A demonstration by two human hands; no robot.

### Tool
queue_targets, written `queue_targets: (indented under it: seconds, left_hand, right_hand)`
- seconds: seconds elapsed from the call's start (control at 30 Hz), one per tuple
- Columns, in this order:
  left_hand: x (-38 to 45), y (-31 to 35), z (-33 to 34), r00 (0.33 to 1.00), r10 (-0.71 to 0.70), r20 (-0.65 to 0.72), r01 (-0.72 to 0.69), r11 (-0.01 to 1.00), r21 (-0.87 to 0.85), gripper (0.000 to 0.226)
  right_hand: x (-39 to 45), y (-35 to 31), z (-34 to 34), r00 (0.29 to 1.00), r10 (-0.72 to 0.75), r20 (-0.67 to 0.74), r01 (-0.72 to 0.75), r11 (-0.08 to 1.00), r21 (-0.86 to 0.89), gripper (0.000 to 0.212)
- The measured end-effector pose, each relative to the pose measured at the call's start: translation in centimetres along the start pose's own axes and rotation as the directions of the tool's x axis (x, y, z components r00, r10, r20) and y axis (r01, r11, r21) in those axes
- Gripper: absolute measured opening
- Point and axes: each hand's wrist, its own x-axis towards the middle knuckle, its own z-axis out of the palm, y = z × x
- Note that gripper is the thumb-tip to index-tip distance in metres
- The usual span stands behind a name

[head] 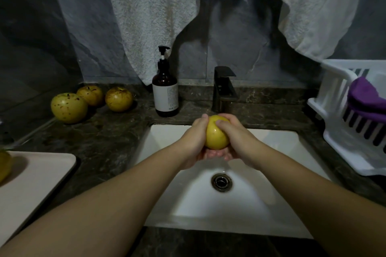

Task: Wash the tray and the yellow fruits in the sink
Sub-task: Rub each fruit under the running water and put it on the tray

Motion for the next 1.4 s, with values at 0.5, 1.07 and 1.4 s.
queue_targets:
  seconds: [0.5, 1.07, 1.4]
  left_hand:
    - [-0.6, 0.4, 0.4, 0.992, -0.118, 0.054, 0.125, 0.979, -0.161, 0.066]
    - [0.4, -0.3, -0.4, 0.919, 0.394, 0.024, -0.344, 0.77, 0.537, 0.04]
    - [0.6, -0.5, -0.8, 0.897, 0.44, -0.05, -0.352, 0.778, 0.52, 0.043]
  right_hand:
    - [-0.4, -0.3, 0.3, 0.991, -0.117, -0.071, 0.082, 0.925, -0.372, 0.075]
    - [-0.8, -1.2, -0.3, 0.956, 0.278, -0.094, -0.283, 0.958, -0.047, 0.081]
    - [-0.6, -0.5, 0.3, 0.952, 0.304, -0.019, -0.3, 0.945, 0.129, 0.075]
